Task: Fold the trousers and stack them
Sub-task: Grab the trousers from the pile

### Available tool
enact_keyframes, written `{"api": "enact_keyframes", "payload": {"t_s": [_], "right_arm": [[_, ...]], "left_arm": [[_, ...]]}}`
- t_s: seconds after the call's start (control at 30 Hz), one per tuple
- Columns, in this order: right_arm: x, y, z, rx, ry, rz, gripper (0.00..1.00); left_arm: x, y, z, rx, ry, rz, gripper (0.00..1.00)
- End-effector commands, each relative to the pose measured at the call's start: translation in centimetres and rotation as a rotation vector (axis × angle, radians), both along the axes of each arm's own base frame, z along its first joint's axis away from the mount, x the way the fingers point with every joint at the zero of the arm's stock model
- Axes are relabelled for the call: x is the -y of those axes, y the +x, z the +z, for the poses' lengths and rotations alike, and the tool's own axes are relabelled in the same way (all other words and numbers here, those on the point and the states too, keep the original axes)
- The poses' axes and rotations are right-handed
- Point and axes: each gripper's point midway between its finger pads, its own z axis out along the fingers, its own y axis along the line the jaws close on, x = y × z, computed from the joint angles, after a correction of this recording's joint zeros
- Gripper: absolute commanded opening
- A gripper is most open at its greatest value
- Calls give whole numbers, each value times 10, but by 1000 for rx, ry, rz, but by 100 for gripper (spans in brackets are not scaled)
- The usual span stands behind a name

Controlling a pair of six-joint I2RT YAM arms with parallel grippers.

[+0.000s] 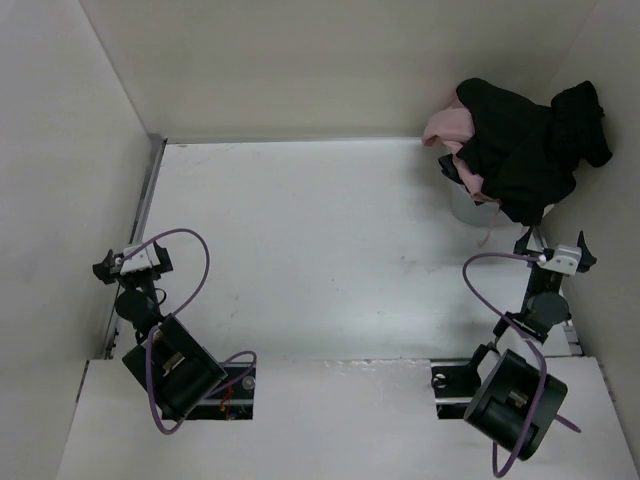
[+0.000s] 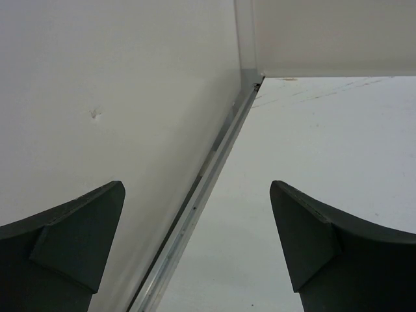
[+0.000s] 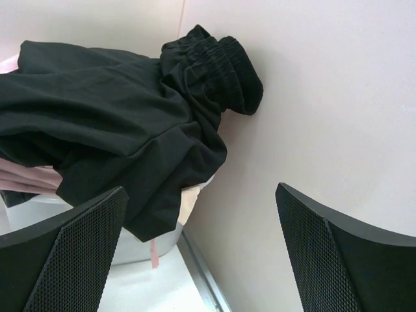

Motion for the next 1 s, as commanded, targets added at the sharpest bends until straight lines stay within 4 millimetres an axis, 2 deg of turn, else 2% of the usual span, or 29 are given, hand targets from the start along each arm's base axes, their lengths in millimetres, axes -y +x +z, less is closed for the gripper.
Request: {"api": "enact_keyframes", "payload": {"t_s": [0.0, 0.2, 0.3, 0.33, 0.37, 0.43, 0.47, 0.5, 0.53, 0.63, 0.7, 0.73, 0.8, 0.87, 0.9, 0.97], "right_arm": [[-17, -10, -12, 13, -43, 28, 100], [-17, -11, -11, 15, -58, 23, 100], [6, -17, 11, 80, -5, -72, 100], [3, -23, 26, 125, -17, -81, 100], [-6, -30, 51, 185, -54, -70, 100], [-30, -35, 103, 274, -90, 13, 100], [-39, -30, 125, 282, -80, 64, 100], [-47, -22, 145, 264, -68, 105, 100], [-53, -8, 158, 209, -60, 144, 100], [-75, 33, 185, 31, -121, 196, 100], [-90, 48, 202, -4, -196, 198, 100], [-111, 55, 224, 49, -182, 224, 100], [-121, 55, 235, 89, -156, 242, 100], [-130, 66, 256, 117, -85, 257, 100], [-129, 78, 258, 68, -30, 263, 100], [-125, 109, 249, -93, 48, 266, 100]], "left_arm": [[19, -15, 26, 112, 131, -18, 100], [19, -15, 27, 113, 132, -18, 100], [15, -15, 32, 122, 136, 0, 100], [13, -15, 36, 131, 148, 16, 100], [13, -17, 40, 146, 156, 37, 100], [16, -23, 64, 219, 201, 75, 100], [21, -24, 80, 259, 233, 76, 100], [26, -23, 89, 262, 270, 72, 100], [30, -22, 98, 258, 307, 71, 100], [51, 11, 134, 220, 289, -40, 100], [64, 42, 147, 139, 211, -121, 100], [87, 78, 152, 5, 79, -227, 100], [98, 90, 150, -59, 25, -275, 100], [130, 110, 143, -190, -80, -393, 100], [149, 116, 138, -255, -118, -460, 100], [189, 120, 127, -379, -168, -604, 99]]}}
